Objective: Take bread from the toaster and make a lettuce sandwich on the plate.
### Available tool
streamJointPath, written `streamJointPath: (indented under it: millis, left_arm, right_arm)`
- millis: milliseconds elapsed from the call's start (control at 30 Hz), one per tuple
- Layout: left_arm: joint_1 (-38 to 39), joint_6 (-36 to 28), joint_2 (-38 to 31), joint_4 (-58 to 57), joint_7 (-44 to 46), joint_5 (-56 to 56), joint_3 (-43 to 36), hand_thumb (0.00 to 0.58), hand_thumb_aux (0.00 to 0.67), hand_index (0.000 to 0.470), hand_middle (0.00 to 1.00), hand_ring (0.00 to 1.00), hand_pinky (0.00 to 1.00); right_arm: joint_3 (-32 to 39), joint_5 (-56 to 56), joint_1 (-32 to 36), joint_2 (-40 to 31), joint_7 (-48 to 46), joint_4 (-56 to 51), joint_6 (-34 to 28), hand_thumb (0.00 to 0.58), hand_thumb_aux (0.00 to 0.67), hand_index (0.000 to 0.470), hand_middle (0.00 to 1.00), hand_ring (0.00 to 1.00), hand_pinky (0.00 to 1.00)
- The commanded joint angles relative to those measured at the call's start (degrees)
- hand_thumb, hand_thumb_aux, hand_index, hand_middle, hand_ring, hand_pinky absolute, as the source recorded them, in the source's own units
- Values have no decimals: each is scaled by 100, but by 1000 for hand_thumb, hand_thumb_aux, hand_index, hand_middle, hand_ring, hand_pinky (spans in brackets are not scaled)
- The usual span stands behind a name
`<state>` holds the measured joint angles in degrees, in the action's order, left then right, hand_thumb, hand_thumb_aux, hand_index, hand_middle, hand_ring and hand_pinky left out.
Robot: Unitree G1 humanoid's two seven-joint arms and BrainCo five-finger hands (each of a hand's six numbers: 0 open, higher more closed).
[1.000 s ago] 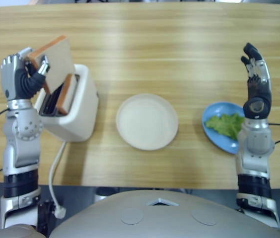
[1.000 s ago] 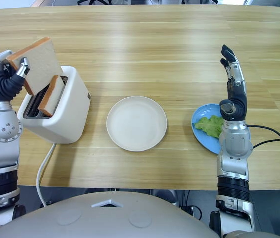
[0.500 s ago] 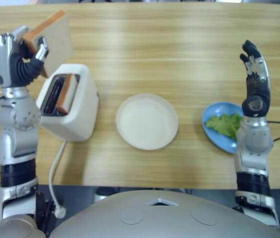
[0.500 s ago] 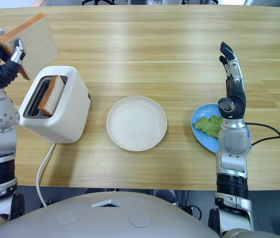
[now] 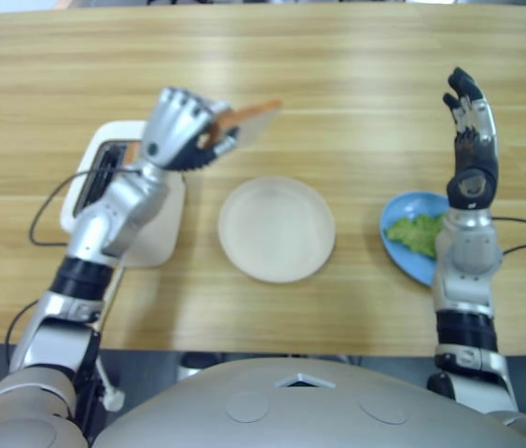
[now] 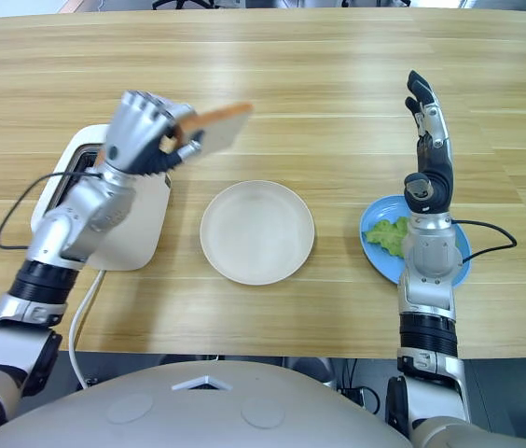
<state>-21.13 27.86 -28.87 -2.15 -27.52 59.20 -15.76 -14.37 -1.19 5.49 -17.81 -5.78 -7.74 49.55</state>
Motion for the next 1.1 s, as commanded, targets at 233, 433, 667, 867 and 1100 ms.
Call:
streamJointPath:
  millis: [233, 433, 667, 867, 1100]
  left_arm:
    - [136, -110, 350, -690, -973, 1492, -1660, 580, 670, 460, 800, 800, 800]
    - [134, -476, 443, -852, -1450, 2001, -2200, 580, 670, 460, 804, 804, 804]
    - [47, -1060, 448, -1201, -1821, 2628, -2762, 580, 670, 460, 804, 804, 804]
    - [-9, -1438, 320, -1345, -1847, 2919, -3010, 580, 670, 460, 796, 796, 796]
    - [-17, -1539, 195, -1451, -1493, 3031, -3364, 580, 670, 460, 784, 784, 784]
  right_arm:
    - [33, -125, 68, -8, -29, -22, -4, 0, 0, 0, 0, 0, 0]
    - [53, -157, 31, -14, -38, 38, -32, 0, 0, 0, 0, 0, 0]
    - [100, -158, 31, -10, -51, 8, -14, 0, 0, 0, 0, 0, 0]
    - [82, -190, -19, -34, -80, -5, 4, 0, 0, 0, 0, 0, 0]
    - [64, -211, -68, -63, -98, 36, -7, 0, 0, 0, 0, 0, 0]
